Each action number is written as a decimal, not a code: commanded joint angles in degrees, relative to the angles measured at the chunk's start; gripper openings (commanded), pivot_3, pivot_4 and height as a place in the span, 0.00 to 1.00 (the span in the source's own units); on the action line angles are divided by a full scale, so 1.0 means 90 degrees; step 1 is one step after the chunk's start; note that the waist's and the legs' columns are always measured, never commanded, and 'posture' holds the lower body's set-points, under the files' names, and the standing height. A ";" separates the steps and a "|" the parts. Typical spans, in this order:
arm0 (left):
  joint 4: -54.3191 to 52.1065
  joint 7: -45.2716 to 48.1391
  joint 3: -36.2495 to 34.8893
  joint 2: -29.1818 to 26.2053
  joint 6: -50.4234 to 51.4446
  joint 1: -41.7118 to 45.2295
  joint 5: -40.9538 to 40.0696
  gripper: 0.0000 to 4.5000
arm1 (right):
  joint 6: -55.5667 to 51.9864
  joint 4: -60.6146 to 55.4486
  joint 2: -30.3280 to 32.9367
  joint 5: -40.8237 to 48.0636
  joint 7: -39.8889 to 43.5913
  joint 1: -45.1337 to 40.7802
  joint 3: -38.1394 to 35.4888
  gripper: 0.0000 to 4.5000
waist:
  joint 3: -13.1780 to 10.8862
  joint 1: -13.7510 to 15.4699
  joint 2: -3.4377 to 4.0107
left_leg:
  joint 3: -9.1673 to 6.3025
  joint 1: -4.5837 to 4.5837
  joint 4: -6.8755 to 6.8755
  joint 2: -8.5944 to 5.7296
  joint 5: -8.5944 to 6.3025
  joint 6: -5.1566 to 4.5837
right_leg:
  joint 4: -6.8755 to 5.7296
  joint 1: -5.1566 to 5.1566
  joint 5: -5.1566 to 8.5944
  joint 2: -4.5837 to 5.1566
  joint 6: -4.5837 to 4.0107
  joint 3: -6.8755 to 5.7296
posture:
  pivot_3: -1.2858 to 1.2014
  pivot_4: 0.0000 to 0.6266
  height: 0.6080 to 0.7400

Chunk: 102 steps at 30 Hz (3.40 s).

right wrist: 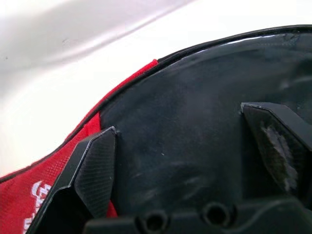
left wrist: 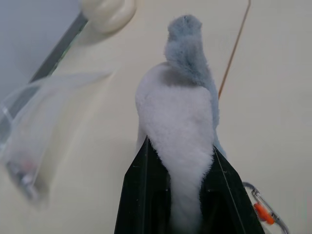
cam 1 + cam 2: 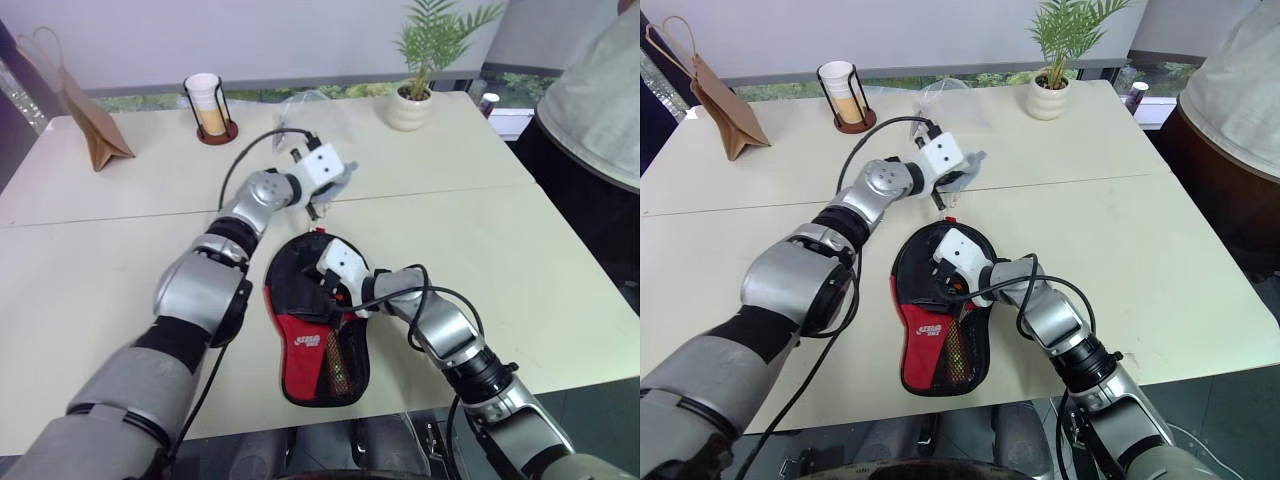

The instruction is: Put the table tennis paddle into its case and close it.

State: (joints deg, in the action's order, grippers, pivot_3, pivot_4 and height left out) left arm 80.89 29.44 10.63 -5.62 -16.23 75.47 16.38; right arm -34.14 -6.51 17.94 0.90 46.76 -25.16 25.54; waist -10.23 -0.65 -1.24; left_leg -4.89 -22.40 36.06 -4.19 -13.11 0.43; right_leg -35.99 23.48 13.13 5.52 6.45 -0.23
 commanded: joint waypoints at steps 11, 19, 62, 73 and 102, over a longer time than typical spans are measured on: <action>-0.0336 0.1182 -0.1275 0.1187 0.0202 0.0647 -0.0929 0.00 | -0.0884 0.0113 -0.0051 -0.0222 -0.0424 0.0788 0.0751 1.00 | 0.0000 0.0006 0.0001 | -0.0003 0.0000 0.0000 0.0000 0.0000 0.0000 | 0.0001 -0.0002 0.0003 0.0001 0.0005 -0.0005 | 0.52 0.24 1.00; -0.0362 0.2753 -0.1307 0.1025 0.0811 0.0369 -0.0925 0.43 | -0.0679 0.0358 0.0108 -0.0291 -0.0368 0.0646 0.0676 1.00 | 0.0002 -0.0012 0.0004 | -0.0004 0.0001 -0.0001 -0.0001 0.0000 0.0000 | 0.0004 -0.0005 0.0005 0.0002 0.0007 -0.0007 | 0.52 0.24 1.00; -0.7101 0.4968 -0.0034 -0.1525 0.1934 -0.4407 -0.2337 0.88 | -0.1978 -0.1144 0.2813 0.1844 0.0772 -0.0998 -0.2855 1.00 | 0.0004 0.0031 0.0023 | -0.0008 -0.0113 0.0015 -0.0005 0.0002 0.0001 | 0.0000 0.0111 -0.0022 0.0010 -0.0040 0.0004 | 0.52 0.24 1.00; -0.6371 0.4140 0.0430 -0.1350 0.1582 -0.4544 -0.2050 0.88 | 0.0579 0.0710 0.2877 0.0598 0.0806 -0.0810 -0.1587 1.00 | 0.0003 -0.0003 0.0024 | 0.0006 -0.0108 0.0017 0.0000 0.0003 0.0000 | -0.0002 0.0110 -0.0023 0.0008 -0.0039 0.0005 | 0.52 0.24 1.00; -0.6199 0.3966 0.0833 -0.1618 0.1597 -0.4885 -0.1883 0.89 | 0.1204 0.1633 0.2449 0.0142 0.0958 -0.1225 -0.1473 0.01 | 0.0009 0.0003 0.0029 | 0.0003 -0.0097 0.0022 -0.0002 0.0004 0.0002 | -0.0002 0.0095 -0.0026 0.0008 -0.0044 0.0006 | 0.52 0.24 1.00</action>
State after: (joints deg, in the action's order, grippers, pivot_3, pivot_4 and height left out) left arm 22.47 64.49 15.92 -18.70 -3.09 32.87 -3.18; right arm -23.09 10.52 39.03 2.34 54.82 -35.95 13.18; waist -10.14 -0.62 -0.98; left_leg -4.85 -23.27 36.26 -4.20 -13.08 0.44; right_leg -36.01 24.33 12.90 5.59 6.06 -0.18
